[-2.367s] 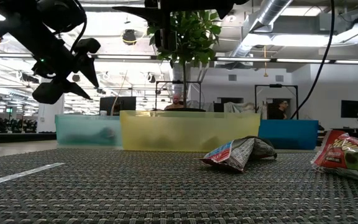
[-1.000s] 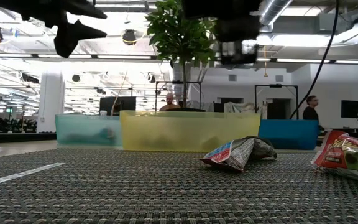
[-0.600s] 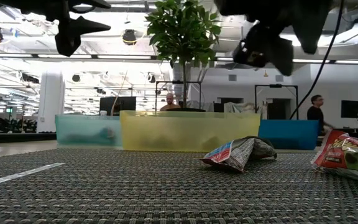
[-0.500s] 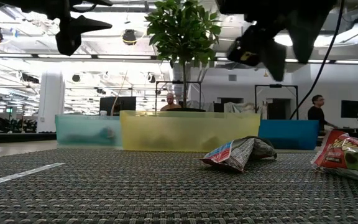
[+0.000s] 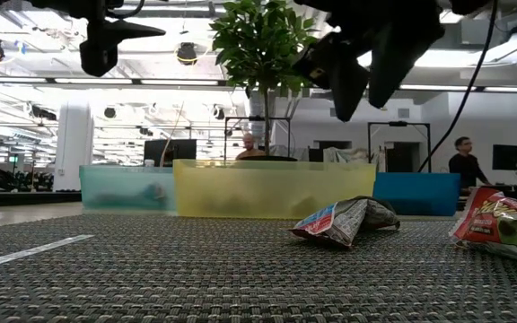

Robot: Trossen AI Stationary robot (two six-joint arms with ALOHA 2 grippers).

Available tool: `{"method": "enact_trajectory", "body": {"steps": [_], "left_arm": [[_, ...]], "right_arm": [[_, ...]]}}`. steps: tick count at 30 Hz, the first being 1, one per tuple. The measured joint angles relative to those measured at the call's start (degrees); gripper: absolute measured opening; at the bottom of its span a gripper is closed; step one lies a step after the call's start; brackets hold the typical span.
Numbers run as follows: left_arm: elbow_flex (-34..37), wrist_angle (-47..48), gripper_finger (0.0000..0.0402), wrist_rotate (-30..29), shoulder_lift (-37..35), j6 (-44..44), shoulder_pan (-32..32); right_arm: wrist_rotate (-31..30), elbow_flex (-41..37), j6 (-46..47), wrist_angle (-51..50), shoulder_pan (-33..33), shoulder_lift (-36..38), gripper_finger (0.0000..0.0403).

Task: Pick and place Granola Bars by type
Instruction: Put the red granola bar into the green bin

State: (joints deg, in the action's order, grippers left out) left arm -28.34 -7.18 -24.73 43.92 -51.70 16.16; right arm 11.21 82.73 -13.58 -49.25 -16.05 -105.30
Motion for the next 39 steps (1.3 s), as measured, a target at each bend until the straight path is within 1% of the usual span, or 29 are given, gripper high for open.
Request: {"method": "enact_trajectory", "body": {"steps": [7,10,12,15,23,26,30,39], "left_arm": [[0.0,0.1,0.0181,0.0,0.0,-1.7,0.0],[0.0,0.2,0.0181,0.0,0.0,-2.1,0.0],[0.0,0.2,0.0181,0.0,0.0,-2.1,0.0],[0.0,0.2,0.0181,0.0,0.0,-2.1,0.0],[0.0,0.2,0.0181,-0.1,0.0,-2.1,0.0],[0.0,0.2,0.0181,-0.1,0.0,-2.1,0.0],[0.0,0.2,0.0181,-0.1,0.0,-2.1,0.0],[0.0,0.2,0.0181,-0.1,0.0,-2.1,0.0]], "right_arm": [[-0.8,-2.5,-3.0,0.7,-1.6,-1.1,0.0150],[-1.2,-4.9,-3.3,5.1,-2.2,-1.0,0.0150],[-2.2,-5.9,-3.1,5.5,-2.4,-1.1,0.0150],[-3.8,-6.4,-3.0,7.1,-2.3,-1.0,0.0150],[-3.9,-9.5,-3.0,9.6,-2.2,-1.0,0.0150],[-3.9,-10.9,-3.0,12.2,-2.2,-1.0,0.0150],[-5.8,-12.1,-3.0,14.4,-1.8,-1.0,0.0150],[-5.6,-13.8,-3.3,15.3,-0.7,-1.1,0.0150]]}}
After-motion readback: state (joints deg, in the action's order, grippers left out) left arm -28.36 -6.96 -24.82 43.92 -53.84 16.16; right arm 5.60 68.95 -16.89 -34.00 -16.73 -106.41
